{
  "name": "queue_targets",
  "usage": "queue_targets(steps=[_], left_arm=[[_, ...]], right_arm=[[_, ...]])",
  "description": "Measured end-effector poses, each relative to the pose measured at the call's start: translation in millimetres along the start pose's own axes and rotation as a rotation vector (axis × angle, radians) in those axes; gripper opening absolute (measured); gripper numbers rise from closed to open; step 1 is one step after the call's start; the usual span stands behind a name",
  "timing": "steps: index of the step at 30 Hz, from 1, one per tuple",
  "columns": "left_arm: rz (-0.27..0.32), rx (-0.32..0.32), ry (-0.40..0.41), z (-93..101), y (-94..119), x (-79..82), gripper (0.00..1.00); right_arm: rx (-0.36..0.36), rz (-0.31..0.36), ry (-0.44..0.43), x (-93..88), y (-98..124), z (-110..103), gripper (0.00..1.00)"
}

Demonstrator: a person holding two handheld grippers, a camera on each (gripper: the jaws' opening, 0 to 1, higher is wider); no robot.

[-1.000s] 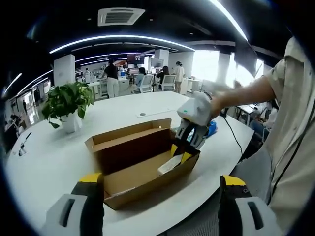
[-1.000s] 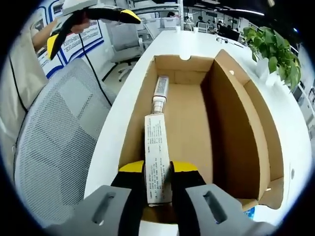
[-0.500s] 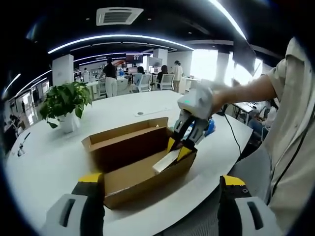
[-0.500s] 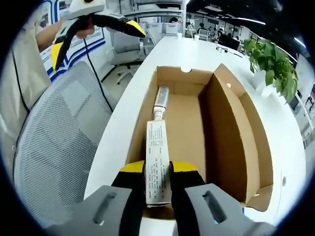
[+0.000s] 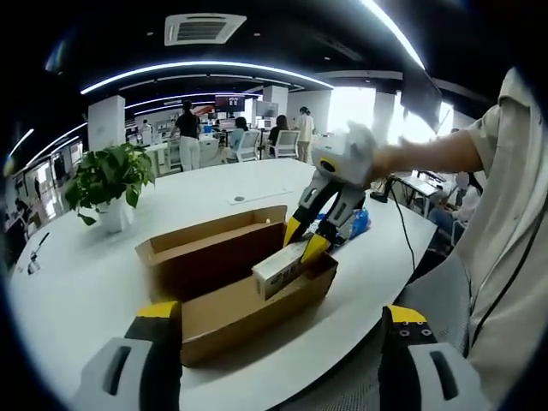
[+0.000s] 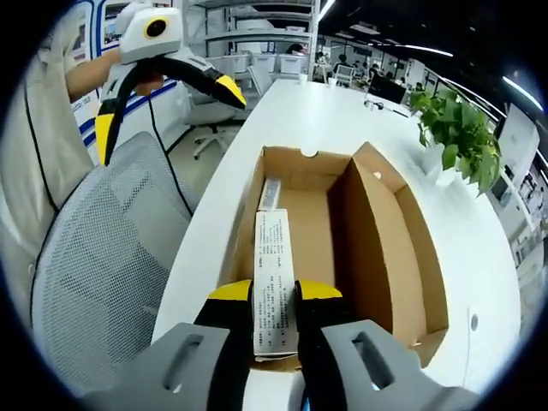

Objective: Operate the shoe box by opening the lid, removing the specified soft item, and placing it in the target area until the item is outside and the box remains undamaged.

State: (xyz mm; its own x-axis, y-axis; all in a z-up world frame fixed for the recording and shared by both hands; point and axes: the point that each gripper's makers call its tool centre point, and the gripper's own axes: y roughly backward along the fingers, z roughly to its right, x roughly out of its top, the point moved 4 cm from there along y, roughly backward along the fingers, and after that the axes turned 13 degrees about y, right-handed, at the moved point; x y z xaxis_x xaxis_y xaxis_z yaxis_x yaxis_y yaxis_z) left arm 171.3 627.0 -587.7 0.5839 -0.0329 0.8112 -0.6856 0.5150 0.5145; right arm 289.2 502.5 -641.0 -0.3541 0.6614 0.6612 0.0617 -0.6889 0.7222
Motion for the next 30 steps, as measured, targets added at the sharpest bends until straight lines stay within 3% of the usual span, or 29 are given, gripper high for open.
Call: queue_targets(steps=[17,30], left_arm=[[-0.014,-0.036,-0.029,5.8,-15,9.5,0.98],[-0.023,-0.068,-0.041,11.0,-27,12.7,0.98]], right_arm=[[-0.063,0.029,0.036,11.4,50,7,0.15],[-0.120,0.028,0.023,-11.8,100,19,0.15]])
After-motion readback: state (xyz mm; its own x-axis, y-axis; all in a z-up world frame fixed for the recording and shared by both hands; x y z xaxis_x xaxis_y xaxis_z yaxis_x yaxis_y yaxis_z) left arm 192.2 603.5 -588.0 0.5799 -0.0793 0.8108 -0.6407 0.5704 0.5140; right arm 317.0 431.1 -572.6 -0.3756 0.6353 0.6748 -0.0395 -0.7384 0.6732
